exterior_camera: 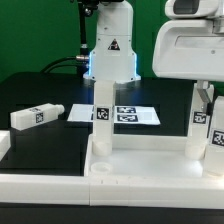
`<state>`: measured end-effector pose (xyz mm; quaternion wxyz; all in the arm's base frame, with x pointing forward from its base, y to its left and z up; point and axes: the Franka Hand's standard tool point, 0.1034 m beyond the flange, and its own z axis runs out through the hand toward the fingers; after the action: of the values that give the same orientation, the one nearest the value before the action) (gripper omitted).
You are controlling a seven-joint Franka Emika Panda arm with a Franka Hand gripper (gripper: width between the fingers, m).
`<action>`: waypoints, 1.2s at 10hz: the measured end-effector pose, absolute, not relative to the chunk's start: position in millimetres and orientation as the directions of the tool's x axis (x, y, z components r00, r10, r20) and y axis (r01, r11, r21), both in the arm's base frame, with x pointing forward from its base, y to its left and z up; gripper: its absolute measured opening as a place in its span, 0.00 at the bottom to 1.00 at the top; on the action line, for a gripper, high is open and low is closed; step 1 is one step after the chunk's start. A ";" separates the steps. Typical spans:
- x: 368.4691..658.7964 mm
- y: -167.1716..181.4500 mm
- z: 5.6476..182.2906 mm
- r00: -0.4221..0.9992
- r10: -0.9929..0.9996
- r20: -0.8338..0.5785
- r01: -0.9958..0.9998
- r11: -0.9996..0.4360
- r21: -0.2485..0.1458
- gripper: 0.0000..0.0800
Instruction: Assemble desk
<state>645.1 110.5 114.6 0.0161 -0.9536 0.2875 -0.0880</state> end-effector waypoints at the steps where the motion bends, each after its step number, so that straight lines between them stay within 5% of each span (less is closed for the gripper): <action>1: 643.0 109.1 114.1 0.724 -0.676 0.137 -0.670 -0.736 -0.092 0.36; 4: 639.0 104.4 113.0 0.201 -0.980 -0.003 -0.972 -0.199 -0.127 0.36; 7: 639.8 102.0 113.8 -0.021 -0.998 -0.067 -0.996 0.027 -0.090 0.36; 9: 639.6 102.0 113.6 0.045 -0.997 -0.058 -0.995 -0.039 -0.093 0.46; 10: 637.2 102.7 112.2 0.209 -0.977 -0.042 -0.975 -0.204 -0.090 0.46; 11: 638.1 102.4 112.4 0.388 -0.922 -0.023 -0.918 -0.384 -0.101 0.70; 12: 638.9 101.5 112.6 0.549 -0.836 -0.007 -0.832 -0.545 -0.106 0.78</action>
Offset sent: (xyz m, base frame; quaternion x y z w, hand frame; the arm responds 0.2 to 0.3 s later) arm 0.0122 0.0303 -0.0011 0.0843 -0.0844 0.6218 0.7740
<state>638.9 101.5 112.6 0.0482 -0.8786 0.4746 -0.0220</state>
